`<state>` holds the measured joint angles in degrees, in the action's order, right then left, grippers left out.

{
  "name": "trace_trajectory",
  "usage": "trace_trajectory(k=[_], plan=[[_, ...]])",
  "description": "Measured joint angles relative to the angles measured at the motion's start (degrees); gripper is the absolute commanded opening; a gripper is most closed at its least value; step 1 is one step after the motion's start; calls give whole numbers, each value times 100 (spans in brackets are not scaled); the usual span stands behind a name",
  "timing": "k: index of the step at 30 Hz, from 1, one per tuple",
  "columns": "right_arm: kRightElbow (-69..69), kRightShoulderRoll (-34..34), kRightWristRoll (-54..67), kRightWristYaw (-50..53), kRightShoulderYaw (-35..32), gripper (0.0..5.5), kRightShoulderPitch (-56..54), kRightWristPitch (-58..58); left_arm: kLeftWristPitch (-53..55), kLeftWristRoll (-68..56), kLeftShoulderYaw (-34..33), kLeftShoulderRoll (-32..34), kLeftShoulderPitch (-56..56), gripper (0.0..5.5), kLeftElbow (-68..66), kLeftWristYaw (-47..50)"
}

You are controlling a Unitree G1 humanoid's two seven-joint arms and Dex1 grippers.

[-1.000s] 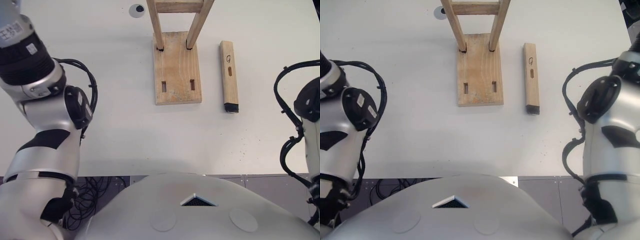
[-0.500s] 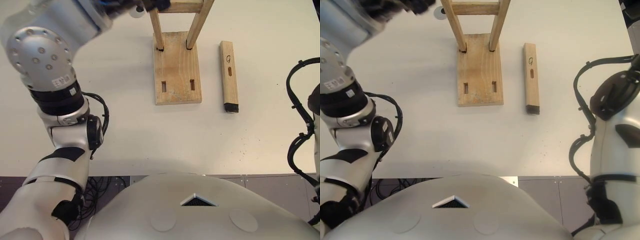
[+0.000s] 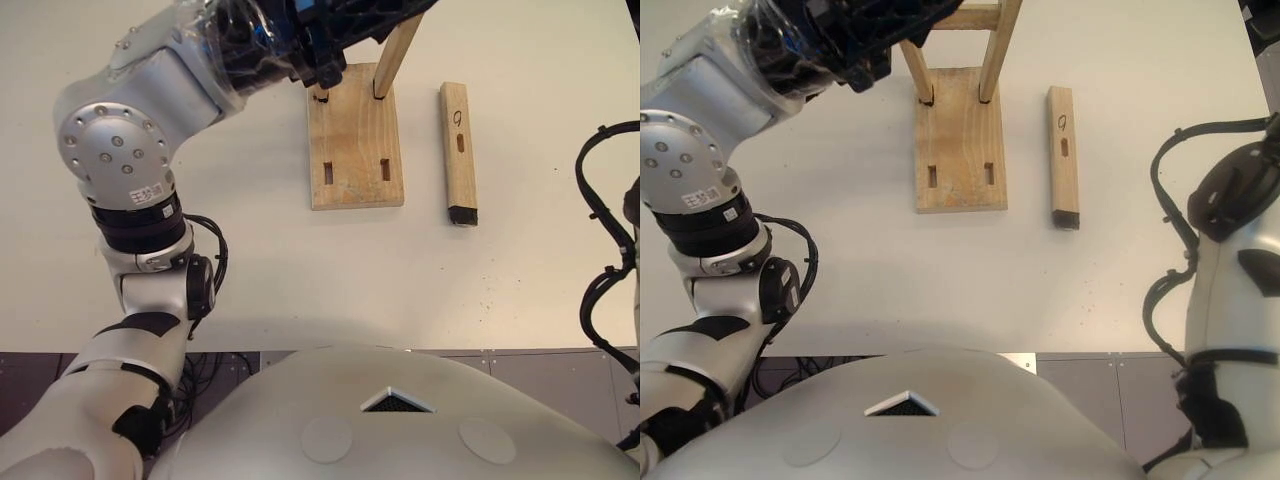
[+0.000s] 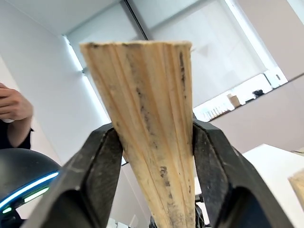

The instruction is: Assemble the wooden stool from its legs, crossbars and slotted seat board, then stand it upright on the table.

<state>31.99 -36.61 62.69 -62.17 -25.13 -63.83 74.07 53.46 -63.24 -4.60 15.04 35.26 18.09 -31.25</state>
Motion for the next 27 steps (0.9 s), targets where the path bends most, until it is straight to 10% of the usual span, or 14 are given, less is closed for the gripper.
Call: trace_trajectory(k=[11,19,27], plan=[[-2337,-5,-810,-129,756,204,1586,-1728,150,84,-117,300,-746,347,-222,121],[-1872,442,-935,-61,1084,204,2190,-2536,229,420,-117,287,-1081,347,-422,194],[-1210,428,-940,585,599,204,2334,-2201,-10,177,-386,201,-1217,461,-298,13]])
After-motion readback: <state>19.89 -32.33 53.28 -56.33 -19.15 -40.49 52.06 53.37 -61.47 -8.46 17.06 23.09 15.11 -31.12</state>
